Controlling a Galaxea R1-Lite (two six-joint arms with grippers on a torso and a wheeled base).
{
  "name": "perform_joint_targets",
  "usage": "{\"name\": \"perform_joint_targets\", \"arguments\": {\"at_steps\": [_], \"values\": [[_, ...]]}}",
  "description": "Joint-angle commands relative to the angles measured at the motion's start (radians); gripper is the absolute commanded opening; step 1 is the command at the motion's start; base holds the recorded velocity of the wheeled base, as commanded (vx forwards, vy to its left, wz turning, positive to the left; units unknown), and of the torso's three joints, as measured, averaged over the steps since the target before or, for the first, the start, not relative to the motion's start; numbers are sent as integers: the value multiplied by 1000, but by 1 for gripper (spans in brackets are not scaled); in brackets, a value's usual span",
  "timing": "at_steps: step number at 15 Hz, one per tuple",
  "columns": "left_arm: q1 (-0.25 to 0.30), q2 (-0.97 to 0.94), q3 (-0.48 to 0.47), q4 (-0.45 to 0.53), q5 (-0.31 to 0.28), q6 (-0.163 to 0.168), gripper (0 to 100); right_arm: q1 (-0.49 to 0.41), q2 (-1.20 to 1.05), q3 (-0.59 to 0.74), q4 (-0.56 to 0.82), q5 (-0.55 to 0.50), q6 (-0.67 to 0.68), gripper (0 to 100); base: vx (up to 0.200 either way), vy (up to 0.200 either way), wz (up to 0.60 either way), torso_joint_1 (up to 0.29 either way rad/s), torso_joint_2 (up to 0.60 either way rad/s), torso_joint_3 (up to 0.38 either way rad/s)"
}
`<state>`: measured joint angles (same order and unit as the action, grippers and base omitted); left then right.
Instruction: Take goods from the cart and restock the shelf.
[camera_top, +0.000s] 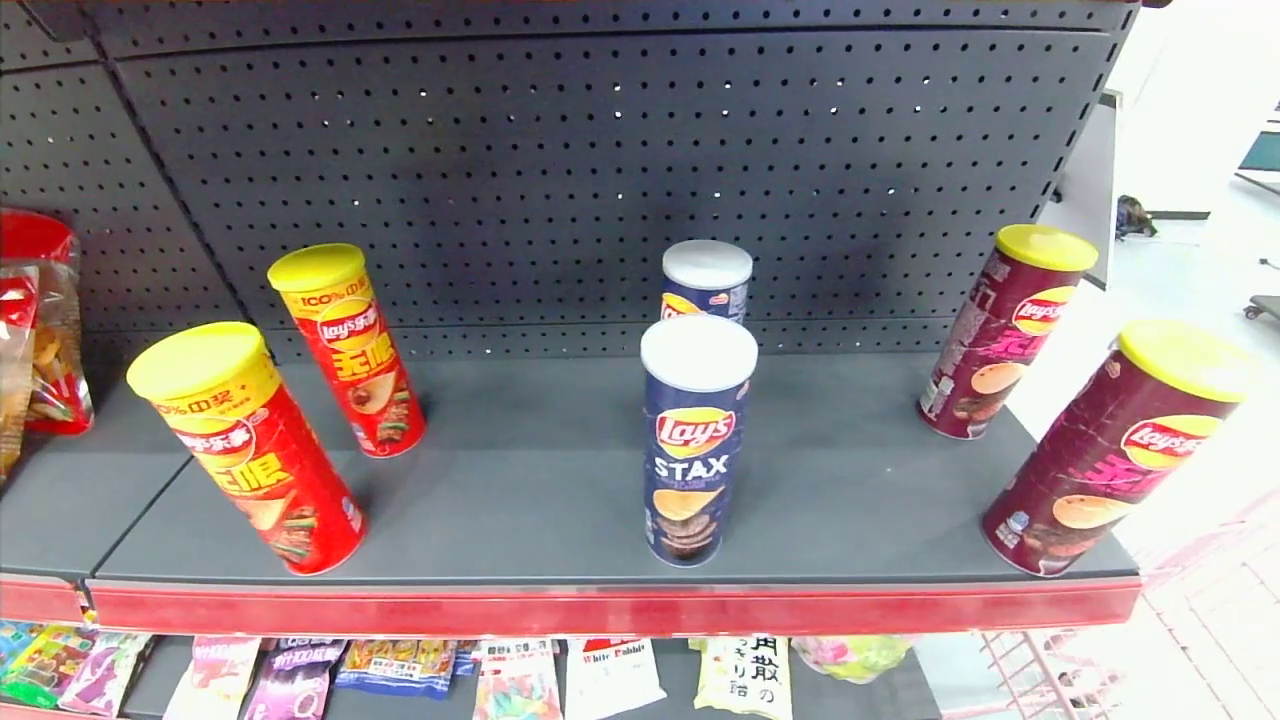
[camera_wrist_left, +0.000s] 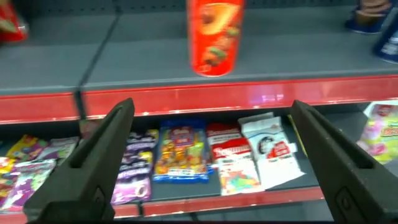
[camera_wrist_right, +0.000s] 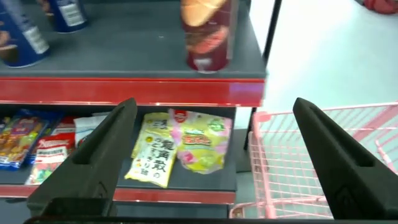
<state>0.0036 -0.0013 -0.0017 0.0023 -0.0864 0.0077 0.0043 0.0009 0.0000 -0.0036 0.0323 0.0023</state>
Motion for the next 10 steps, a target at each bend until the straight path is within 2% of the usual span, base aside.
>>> {"name": "perform_joint_targets", "arguments": {"at_steps": [1,10], "values": [[-1,1,0,1,0,0,100,-1,1,0,-1,0,-1,100,0,0,0,0,0,0],[-1,1,0,1,0,-3,100,-1,1,0,-1,-8,-4,100,0,0,0,0,0,0]]}}
